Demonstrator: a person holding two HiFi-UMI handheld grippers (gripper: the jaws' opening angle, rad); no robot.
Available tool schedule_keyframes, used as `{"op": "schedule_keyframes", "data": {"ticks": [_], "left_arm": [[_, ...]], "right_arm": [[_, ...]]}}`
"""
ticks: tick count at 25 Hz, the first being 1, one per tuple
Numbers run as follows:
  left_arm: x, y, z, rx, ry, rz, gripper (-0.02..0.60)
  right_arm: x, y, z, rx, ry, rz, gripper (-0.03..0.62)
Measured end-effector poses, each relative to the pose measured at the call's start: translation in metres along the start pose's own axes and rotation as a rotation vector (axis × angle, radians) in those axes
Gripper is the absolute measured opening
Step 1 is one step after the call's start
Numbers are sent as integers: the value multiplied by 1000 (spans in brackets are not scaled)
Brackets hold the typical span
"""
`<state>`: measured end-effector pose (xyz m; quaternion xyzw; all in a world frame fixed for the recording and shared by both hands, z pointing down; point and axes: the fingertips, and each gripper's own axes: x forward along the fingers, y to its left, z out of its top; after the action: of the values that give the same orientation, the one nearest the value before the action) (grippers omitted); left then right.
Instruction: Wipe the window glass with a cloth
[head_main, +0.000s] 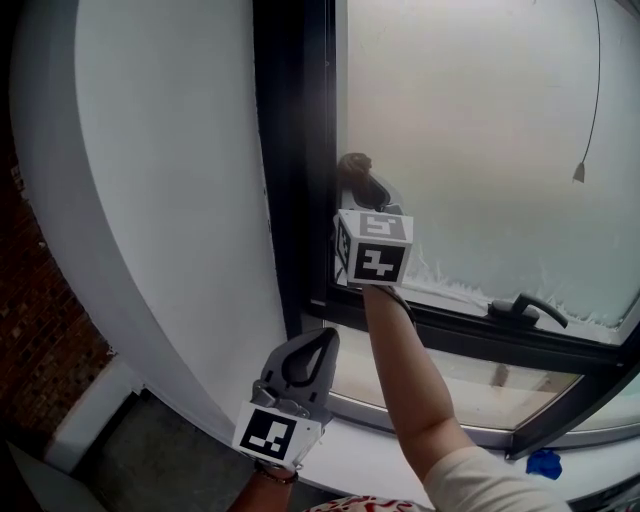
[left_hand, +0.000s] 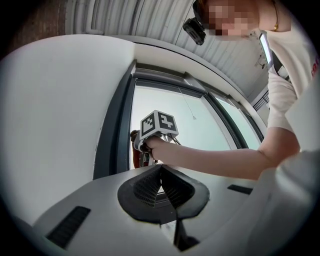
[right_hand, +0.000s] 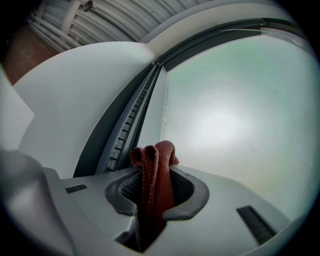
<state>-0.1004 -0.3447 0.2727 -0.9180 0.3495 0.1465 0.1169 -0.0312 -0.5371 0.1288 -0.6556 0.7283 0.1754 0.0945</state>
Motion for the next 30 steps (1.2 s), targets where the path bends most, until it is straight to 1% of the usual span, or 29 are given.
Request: {"op": "schedule_keyframes", "data": {"ticks": [2,5,9,13,19,25,30], "left_arm": [[1,4,-1,0,10,14,20],[6,6,1,3,10,24,20],[14,-3,2,4,4,11,20],[27,-22,-3,-4,4,-22,20],[47,-56,-9,-24,6,-83,20],[64,-84,-13,-43,2,-115,20],[80,-105,-13,-59,-7,-136,20]], "right_arm": [[-3,-5,0,-5,5,-3,97],[-10,-21,2,23,-1,-9,97],[-26,-49,8,47,-3,-20,100],[-44,-75,15,26,-15,-41,103],[-80,-125,30,36,-52,-103,103],[-112,-169,43,15,-76,-149,103],[-134,-200,48,-3,-78,-166,103]]}}
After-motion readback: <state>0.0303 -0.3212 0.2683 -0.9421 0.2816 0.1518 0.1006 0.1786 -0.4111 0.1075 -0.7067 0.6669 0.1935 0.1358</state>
